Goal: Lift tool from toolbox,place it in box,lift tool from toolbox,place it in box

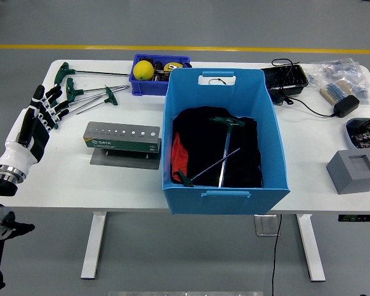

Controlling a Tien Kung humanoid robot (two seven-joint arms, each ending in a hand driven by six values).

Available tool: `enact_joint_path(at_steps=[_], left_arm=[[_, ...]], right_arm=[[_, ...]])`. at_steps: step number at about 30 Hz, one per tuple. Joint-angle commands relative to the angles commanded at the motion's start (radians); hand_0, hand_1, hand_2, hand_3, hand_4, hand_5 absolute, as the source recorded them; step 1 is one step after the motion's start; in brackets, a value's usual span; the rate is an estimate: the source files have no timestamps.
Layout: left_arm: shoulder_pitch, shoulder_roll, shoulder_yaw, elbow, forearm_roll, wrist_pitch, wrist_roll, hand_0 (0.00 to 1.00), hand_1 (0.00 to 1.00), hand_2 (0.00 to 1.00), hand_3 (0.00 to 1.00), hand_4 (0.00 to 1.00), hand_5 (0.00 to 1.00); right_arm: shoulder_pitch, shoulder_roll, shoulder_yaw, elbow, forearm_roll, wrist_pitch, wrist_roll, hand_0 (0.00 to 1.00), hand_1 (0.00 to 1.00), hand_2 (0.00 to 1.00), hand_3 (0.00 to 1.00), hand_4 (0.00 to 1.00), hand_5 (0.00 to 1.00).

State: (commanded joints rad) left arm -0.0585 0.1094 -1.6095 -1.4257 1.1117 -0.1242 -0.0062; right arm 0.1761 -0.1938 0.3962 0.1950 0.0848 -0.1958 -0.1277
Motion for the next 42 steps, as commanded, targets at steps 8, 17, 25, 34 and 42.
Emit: enact_joint_path(at_steps=[8, 17, 25, 34, 42], left_arm=[[-0.007, -0.001, -0.004, -0.001, 0.002, 0.003, -0.005, 0.873, 0.899, 0.99, 0.901, 0.994, 0.936], [-0.008, 0.0, -0.006, 0.0, 0.0, 0.01, -0.016, 0.872, 0.898, 0.991, 0.9, 0.993, 0.934], [-0.008, 0.006, -0.004, 0.002, -0.002, 0.018, -0.027, 0.865, 0.894, 0.99, 0.899, 0.994, 0.932], [-0.007, 0.008, 0.006, 0.01, 0.0, 0.017, -0.028, 0.865, 0.894, 0.989, 0.898, 0.992, 0.931], [-0.001, 0.014, 0.016, 0.016, -0.001, 0.017, -0.028, 0.864, 0.894, 0.989, 0.897, 0.991, 0.93]], right_arm=[[0.007, -0.002, -0.022, 0.002, 0.026, 0.002, 0.008, 0.667, 0.657, 0.728, 0.562, 0.778, 0.672], [0.01, -0.004, -0.034, 0.004, 0.035, 0.002, 0.011, 0.667, 0.657, 0.727, 0.562, 0.779, 0.673], [-0.001, -0.001, -0.018, 0.004, 0.01, -0.001, 0.003, 0.667, 0.656, 0.727, 0.563, 0.782, 0.673], [-0.015, 0.008, -0.028, 0.002, 0.032, -0.004, 0.009, 0.667, 0.657, 0.727, 0.563, 0.783, 0.673], [-0.021, 0.013, -0.025, 0.002, 0.021, -0.003, 0.003, 0.667, 0.657, 0.728, 0.563, 0.783, 0.673]])
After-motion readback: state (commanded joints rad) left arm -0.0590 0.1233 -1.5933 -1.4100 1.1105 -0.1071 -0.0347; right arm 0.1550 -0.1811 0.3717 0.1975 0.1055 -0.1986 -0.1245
